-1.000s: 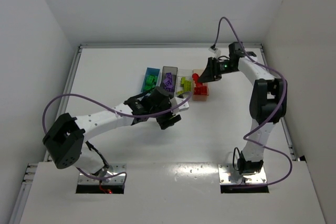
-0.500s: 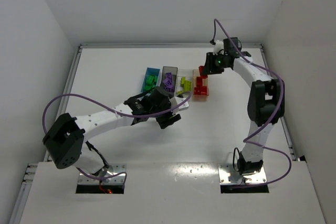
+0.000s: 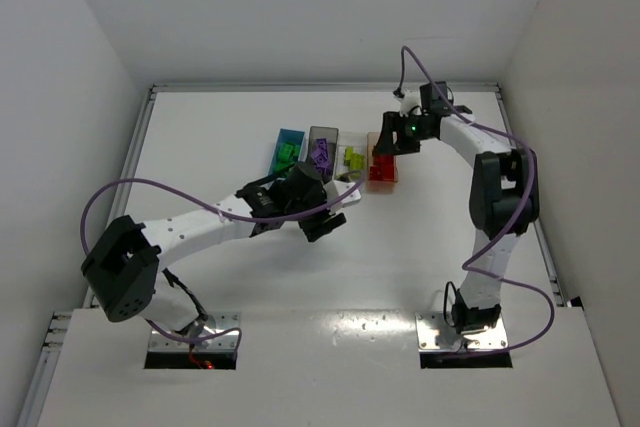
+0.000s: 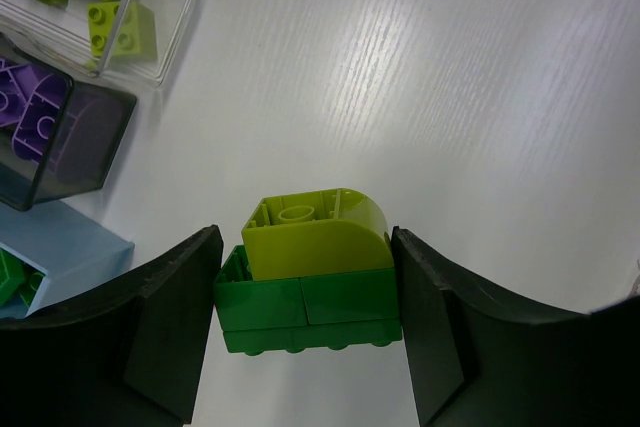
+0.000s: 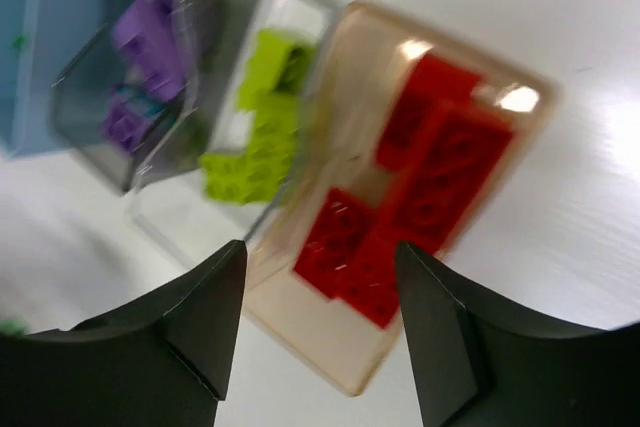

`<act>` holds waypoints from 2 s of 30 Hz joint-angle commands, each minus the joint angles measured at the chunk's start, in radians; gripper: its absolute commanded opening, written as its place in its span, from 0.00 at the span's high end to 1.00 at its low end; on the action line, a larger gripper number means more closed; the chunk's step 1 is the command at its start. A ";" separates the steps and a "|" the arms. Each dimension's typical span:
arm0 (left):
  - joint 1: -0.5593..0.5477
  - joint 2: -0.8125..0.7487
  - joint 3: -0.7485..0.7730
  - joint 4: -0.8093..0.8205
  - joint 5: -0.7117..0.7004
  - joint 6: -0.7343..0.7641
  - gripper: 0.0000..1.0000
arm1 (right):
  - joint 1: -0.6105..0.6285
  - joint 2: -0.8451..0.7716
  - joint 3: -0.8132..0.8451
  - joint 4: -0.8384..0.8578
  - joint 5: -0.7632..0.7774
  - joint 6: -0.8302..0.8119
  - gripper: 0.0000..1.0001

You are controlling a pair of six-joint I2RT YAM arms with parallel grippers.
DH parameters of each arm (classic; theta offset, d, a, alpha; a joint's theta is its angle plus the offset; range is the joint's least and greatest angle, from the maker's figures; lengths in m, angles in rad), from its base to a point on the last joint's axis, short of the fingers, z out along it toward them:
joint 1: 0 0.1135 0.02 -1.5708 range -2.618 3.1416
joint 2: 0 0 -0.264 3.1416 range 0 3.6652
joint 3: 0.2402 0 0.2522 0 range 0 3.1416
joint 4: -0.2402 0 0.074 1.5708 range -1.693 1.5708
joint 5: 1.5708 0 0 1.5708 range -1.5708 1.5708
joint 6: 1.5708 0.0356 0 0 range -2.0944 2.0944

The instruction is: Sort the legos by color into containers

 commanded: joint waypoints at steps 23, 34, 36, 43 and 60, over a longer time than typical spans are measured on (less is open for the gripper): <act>0.009 0.018 0.107 0.042 0.009 -0.054 0.64 | 0.195 0.001 -0.079 -0.328 -0.719 -0.188 0.38; 0.009 0.027 0.107 0.042 0.009 -0.045 0.64 | 0.247 -0.017 -0.097 -0.328 -0.731 -0.197 0.37; 0.009 0.027 0.107 0.051 0.009 -0.045 0.64 | 0.257 -0.026 -0.107 -0.328 -0.731 -0.197 0.37; 0.009 0.027 0.107 0.051 -0.011 -0.045 0.64 | 0.286 -0.037 -0.143 -0.297 -0.742 -0.176 0.37; 0.009 0.018 0.088 0.060 -0.029 -0.047 0.64 | 0.275 -0.074 -0.165 -0.253 -0.754 -0.142 0.98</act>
